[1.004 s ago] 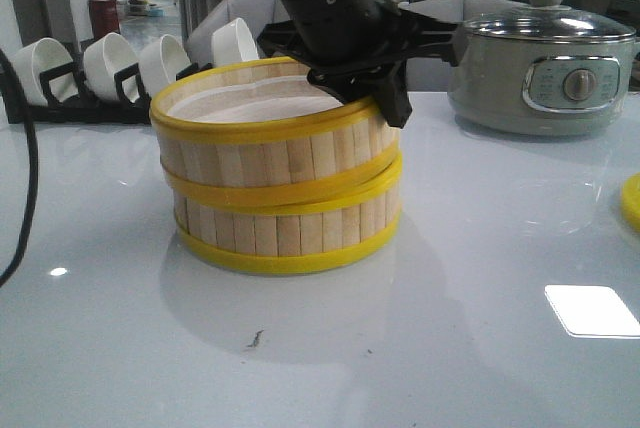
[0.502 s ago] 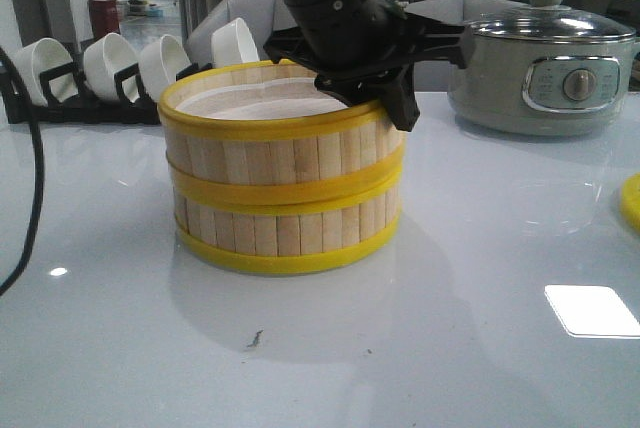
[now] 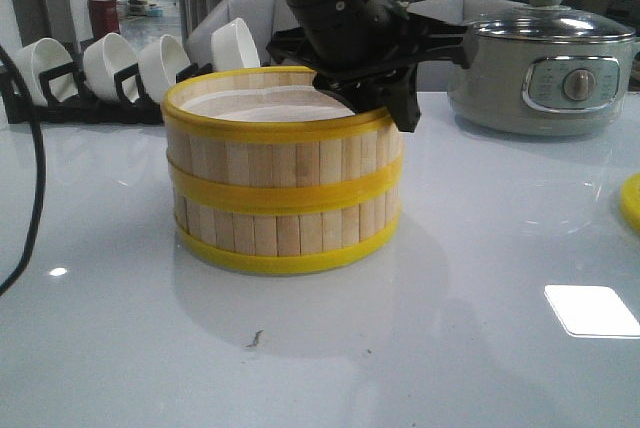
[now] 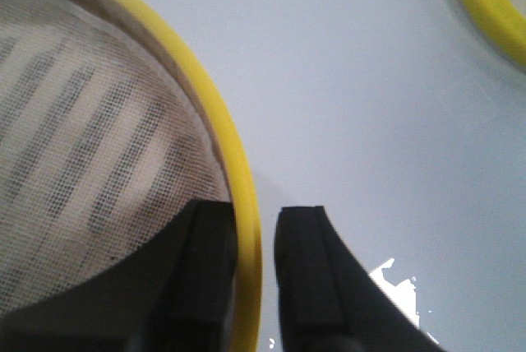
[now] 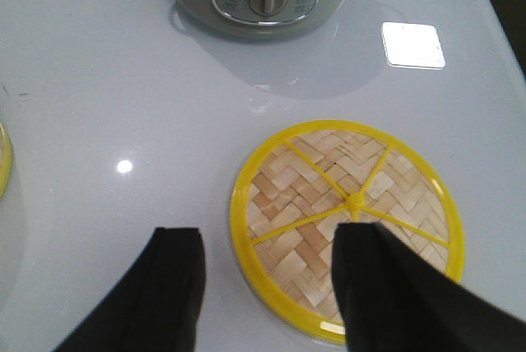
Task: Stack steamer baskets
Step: 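Open the left gripper and raise it away from the stack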
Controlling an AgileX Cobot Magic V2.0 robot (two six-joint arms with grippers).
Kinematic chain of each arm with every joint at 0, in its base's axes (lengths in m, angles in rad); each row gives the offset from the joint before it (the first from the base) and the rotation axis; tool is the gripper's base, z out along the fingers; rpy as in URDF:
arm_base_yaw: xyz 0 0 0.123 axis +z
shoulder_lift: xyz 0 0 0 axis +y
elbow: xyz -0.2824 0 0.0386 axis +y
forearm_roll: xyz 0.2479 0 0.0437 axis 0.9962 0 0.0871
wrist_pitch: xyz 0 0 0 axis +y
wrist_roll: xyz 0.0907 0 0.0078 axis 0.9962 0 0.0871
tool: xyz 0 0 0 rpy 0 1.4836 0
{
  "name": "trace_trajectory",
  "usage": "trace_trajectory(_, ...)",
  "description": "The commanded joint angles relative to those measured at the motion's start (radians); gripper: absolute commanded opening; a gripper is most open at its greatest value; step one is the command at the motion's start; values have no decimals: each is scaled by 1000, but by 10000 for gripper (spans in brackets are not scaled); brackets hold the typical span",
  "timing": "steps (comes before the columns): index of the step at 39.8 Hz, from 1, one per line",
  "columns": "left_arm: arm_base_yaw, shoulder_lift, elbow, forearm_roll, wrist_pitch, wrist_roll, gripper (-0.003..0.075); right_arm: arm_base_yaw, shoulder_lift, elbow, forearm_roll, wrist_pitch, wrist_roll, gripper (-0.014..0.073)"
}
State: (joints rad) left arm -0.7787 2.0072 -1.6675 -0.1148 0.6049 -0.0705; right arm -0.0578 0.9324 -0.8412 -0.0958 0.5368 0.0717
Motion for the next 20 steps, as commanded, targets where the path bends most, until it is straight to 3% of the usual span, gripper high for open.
trace_trajectory(1,-6,-89,-42,-11,-77,5,397,-1,-8,-37,-9,-72,-2,459)
trace_trajectory(4,-6,-105,-42,17,-83,3,431,-1,-8,-37,-9,-72,-2,459)
trace_trajectory(13,25,-164,-75,72,-81,-1,421,-1,-8,-37,-4,-72,-2,459)
trace_trajectory(17,73,-196,-102,72,-57,-1,319,-1,-8,-37,-2,-72,-2,459)
trace_trajectory(20,128,-228,-114,72,-49,-1,150,-1,-8,-37,-2,-72,-2,459)
